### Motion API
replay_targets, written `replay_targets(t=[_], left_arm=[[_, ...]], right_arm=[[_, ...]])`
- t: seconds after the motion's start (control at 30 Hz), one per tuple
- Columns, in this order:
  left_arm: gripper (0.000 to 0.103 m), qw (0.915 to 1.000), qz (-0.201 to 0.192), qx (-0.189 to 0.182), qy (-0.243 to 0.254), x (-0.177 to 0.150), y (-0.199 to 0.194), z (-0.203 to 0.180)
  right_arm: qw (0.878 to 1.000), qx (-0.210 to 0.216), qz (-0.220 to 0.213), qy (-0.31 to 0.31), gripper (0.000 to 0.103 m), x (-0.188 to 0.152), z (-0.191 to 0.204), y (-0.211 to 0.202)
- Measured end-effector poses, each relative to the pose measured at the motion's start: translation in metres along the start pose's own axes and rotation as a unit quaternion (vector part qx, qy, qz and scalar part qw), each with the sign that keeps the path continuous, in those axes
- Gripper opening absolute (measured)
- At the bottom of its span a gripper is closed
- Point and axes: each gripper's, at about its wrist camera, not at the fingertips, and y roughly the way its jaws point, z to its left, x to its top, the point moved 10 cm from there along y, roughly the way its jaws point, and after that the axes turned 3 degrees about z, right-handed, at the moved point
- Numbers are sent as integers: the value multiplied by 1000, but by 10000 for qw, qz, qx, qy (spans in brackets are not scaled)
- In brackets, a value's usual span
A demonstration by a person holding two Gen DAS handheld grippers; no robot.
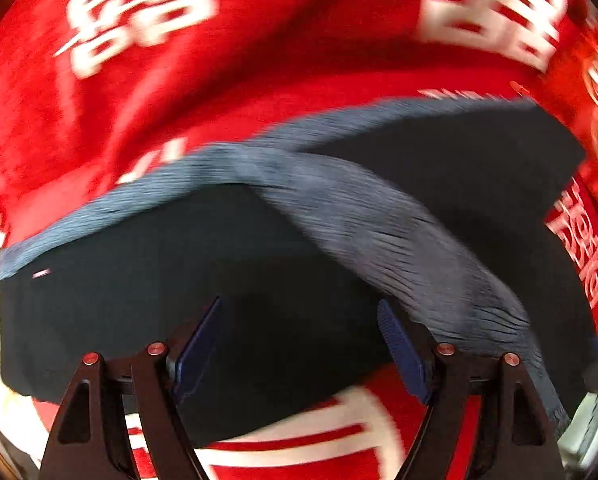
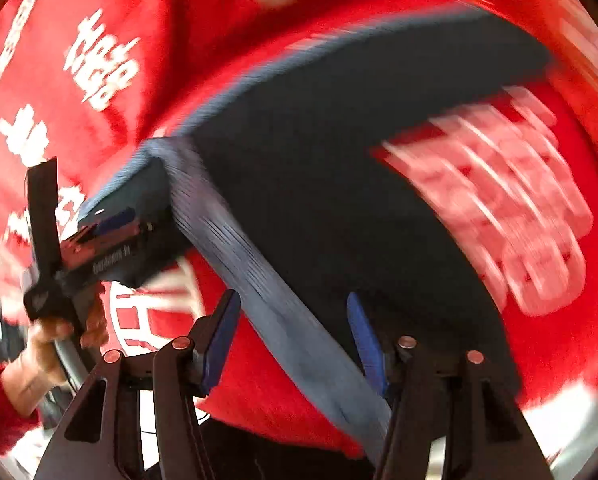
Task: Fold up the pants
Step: 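Lift the waistband and fold it over toward the pant legs with both grippers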
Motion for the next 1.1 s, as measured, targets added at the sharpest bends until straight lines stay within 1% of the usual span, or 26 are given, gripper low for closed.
replay_targets(t=[0.03,0.07,0.1,0.13,0.17,0.2,0.23,0.27,0.33,0.4,0.47,0.5,0.53,0.57,0.6,0.63,0.7,0.73,0.83,0.87,0.9,0.93,0.97,1.0,1.07,1.1], left_arm=[[79,9998,-37,139,115,-3,5,-7],[80,9996,-128,225,109,-4,9,-9],[80,9996,-241,144,-13,-3,9,-9],[83,9997,-223,89,-96,-3,10,-12],[90,9996,-187,92,-188,-3,10,-9],[90,9996,-150,51,-236,-5,12,-3],[90,9996,-115,-26,-268,-6,13,-2],[91,9996,-123,-31,-254,-6,13,-3],[91,9996,-256,101,-77,-6,11,-8],[91,9992,-336,203,-5,-6,8,-13],[91,9992,-336,197,-61,-7,7,-19],[91,9992,-346,180,-72,-8,7,-20],[91,9991,-366,179,-72,-9,6,-21],[91,9991,-381,190,-72,-10,6,-18],[91,9989,-393,228,-67,-10,5,-21],[91,9989,-379,251,-63,-11,4,-15],[91,9990,-315,305,-90,-12,-1,-20],[91,9990,-294,304,-130,-11,-6,-11],[91,9984,-327,335,-328,-5,-28,-5],[91,9978,-362,356,-415,-3,-36,-5],[91,9975,-380,371,-472,0,-38,5],[91,9968,-413,406,-560,3,-45,7],[91,9961,-438,445,-628,4,-50,9],[91,9952,-466,506,-694,8,-53,12],[91,9932,-520,625,-833,15,-60,16],[91,9921,-533,681,-913,18,-61,19]], right_arm=[[9996,-102,-51,275,60,-22,-20,-8],[9987,-174,-68,483,60,-39,-34,-11],[9970,-236,-71,730,60,-58,-49,-13],[9946,-234,-101,1006,60,-77,-63,-14],[9924,-183,-127,1207,60,-91,-70,-14],[9891,-69,-145,1461,60,-107,-79,-10],[9877,19,-148,1554,60,-117,-82,-5],[9874,51,-162,1571,60,-124,-82,-2],[9875,154,-254,1546,60,-132,-81,5],[9876,301,-339,1504,60,-133,-77,10],[9873,412,-420,1475,59,-129,-76,15],[9873,461,-447,1456,56,-129,-71,18],[9875,530,-454,1414,43,-127,-70,21],[9880,534,-418,1391,33,-130,-64,25],[9888,526,-330,1356,10,-130,-62,27],[9906,445,-236,1273,4,-129,-61,24],[9924,476,-343,1083,3,-116,-54,8],[9931,498,-417,979,3,-107,-51,-2],[9951,419,-749,483,3,-59,-51,-52],[9952,352,-867,287,3,-36,-52,-70],[9950,303,-938,160,3,-21,-55,-81],[9940,200,-1069,-63,3,10,-59,-99],[9933,134,-1133,-175,3,27,-60,-106],[9916,20,-1240,-356,3,60,-65,-119],[9894,-63,-1346,-539,3,104,-65,-129],[9886,-111,-1378,-603,3,135,-70,-131]])
